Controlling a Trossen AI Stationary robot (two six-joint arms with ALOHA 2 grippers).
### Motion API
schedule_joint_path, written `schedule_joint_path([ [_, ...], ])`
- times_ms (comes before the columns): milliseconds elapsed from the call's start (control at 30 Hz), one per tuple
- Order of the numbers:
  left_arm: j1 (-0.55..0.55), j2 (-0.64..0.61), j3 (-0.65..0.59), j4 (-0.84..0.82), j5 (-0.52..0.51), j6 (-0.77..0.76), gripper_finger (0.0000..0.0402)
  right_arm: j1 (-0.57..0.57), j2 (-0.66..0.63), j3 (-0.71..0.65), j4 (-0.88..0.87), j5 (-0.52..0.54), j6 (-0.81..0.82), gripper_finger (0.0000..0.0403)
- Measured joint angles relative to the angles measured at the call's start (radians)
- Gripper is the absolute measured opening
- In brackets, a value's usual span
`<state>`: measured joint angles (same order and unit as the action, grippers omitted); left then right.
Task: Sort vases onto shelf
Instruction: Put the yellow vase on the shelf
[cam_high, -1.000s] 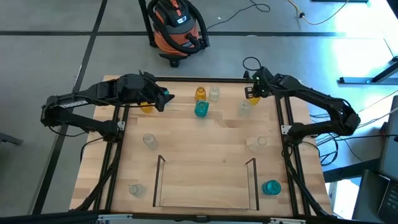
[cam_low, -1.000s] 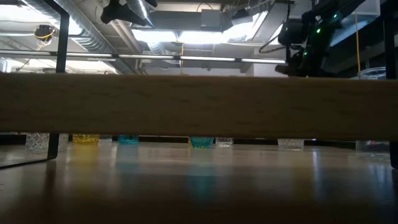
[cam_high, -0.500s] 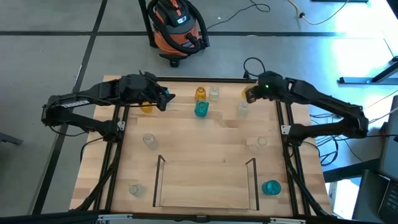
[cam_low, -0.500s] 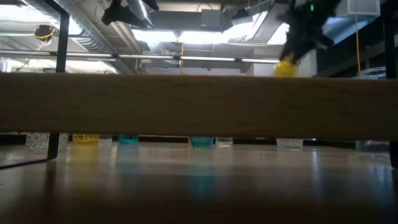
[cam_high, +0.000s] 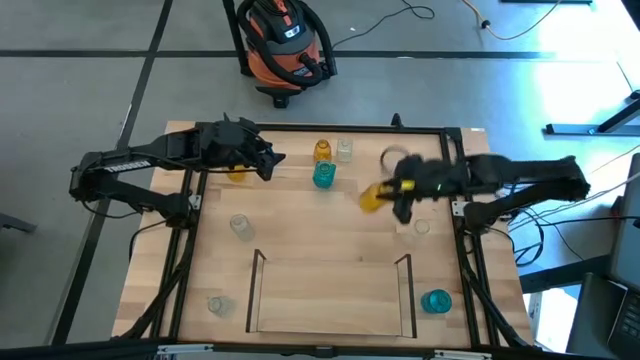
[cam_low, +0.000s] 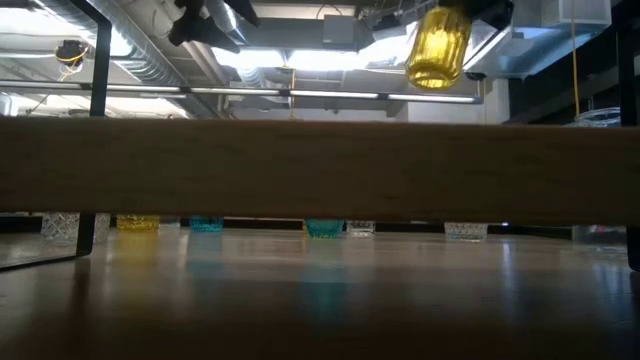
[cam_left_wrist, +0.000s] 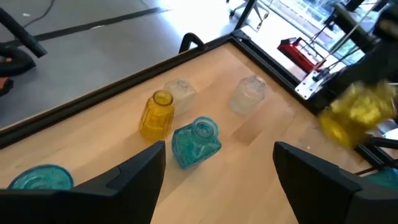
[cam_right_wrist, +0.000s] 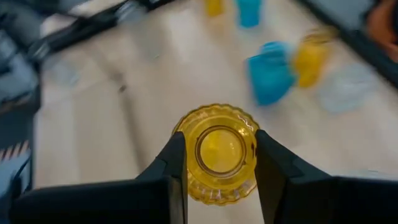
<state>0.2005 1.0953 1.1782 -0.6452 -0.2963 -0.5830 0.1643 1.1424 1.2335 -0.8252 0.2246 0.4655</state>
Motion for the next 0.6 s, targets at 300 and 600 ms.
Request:
schedule_joint_path([
  [300,0.000,0.003,0.000,-0.025,0.025,0.015,0.0289,0.275,0.138,-0.002,0.035,0.104,0.156,0.0093],
  [600,-0.001,0.003,0.000,-0.039,0.049,0.040,0.0289,0.364,0.177,0.000,0.058,0.069,0.158,0.0093],
])
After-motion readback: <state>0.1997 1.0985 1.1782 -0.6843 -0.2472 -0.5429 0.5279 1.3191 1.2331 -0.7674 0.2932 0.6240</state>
